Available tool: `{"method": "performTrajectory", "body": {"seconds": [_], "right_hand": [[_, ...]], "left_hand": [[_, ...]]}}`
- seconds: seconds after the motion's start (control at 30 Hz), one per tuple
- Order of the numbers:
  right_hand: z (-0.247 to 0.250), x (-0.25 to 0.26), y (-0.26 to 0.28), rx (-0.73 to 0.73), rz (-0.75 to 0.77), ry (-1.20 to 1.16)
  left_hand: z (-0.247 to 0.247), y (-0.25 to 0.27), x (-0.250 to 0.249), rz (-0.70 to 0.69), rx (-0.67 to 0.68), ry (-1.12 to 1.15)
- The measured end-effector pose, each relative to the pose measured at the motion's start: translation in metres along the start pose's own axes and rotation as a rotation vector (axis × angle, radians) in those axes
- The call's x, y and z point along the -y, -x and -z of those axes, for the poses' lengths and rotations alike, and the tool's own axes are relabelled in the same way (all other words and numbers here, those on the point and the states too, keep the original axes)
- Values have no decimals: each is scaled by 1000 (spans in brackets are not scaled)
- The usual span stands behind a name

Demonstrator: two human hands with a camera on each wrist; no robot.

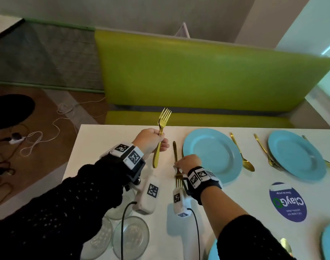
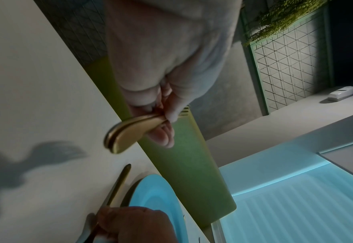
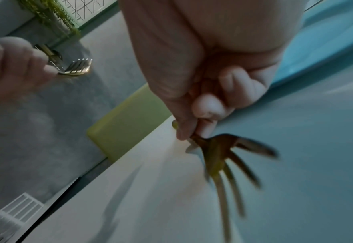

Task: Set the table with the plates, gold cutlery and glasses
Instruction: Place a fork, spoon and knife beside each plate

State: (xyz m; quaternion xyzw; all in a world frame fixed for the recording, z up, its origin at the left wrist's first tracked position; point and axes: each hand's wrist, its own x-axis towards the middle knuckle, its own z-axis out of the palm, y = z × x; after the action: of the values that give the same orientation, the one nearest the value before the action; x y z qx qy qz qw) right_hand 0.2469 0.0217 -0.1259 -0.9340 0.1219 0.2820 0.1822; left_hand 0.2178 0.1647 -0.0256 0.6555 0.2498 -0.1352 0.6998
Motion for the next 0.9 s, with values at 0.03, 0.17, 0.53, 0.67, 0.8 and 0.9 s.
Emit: {"method": "performTrajectory", "body": {"seconds": [0.03,0.17,0.53,0.67,0.8,0.9], "right_hand": [[0,1,-1,9,-10,-1],[1,3,-9,-24,-20,5],[11,0,-19,-167,-40,-110],[12,-1,-22,-182,-35,-129],[14,-1,-23,-187,-36,-125],[16,-1,-24,-183,-33,-114]], "left_hand": [[-1,-2,0,1,0,-2],[-5,-6,0,14,-5,-15],[-9,-14,3,40,-30,-52],[-8,-15,4,39,-37,-56],[-8,-14,3,32,-42,-65],[-9,-14,2,29,-43,-71]]}}
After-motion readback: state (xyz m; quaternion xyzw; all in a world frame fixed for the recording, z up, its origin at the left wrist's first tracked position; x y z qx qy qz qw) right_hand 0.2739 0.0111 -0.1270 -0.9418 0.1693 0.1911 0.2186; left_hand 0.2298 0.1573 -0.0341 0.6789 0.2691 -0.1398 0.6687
